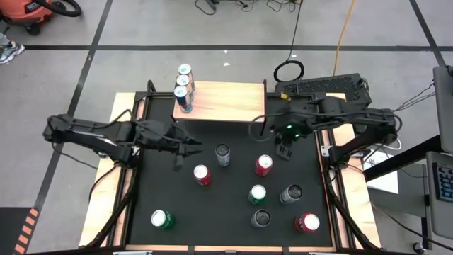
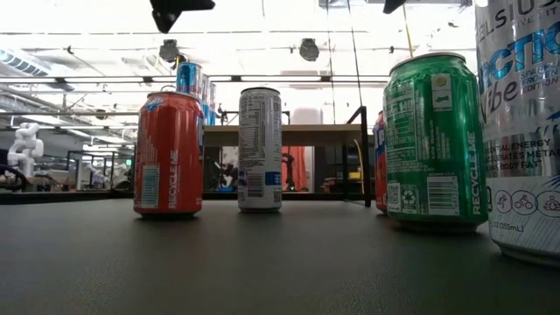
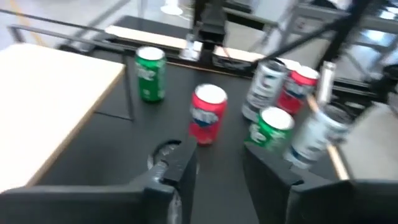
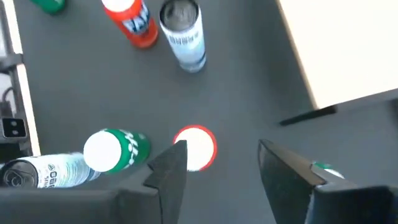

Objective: Place canned beverage on shelf
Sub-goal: Put the top white-blue soda can on the shelf

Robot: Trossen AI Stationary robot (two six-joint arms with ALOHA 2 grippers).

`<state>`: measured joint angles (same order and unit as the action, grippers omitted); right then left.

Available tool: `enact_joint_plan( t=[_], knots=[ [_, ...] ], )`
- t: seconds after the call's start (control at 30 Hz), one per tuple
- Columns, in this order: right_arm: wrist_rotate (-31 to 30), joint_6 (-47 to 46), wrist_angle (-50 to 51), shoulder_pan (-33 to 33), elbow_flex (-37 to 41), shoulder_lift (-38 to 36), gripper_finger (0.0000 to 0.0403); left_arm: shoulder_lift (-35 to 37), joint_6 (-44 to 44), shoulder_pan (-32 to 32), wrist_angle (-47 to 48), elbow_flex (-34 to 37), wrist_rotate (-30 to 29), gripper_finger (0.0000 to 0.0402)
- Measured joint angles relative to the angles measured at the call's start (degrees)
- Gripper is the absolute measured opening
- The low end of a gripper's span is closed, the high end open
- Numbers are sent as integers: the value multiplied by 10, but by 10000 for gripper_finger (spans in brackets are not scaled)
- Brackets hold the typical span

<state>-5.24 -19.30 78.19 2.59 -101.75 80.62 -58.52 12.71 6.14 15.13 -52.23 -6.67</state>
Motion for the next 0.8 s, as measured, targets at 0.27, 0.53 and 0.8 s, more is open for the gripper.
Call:
enact_joint_plan(
  t=[0.27,0.53,0.8],
  knots=[
    [-24,46,-63,-8,37,-74,174,-80,35,1,-57,0,-45,245],
    [69,108,-209,-36,189,-126,172,-155,54,1,-134,0,-55,313],
    [101,95,-310,-40,288,-127,172,-192,85,-14,-132,-1,-51,343]
  ],
)
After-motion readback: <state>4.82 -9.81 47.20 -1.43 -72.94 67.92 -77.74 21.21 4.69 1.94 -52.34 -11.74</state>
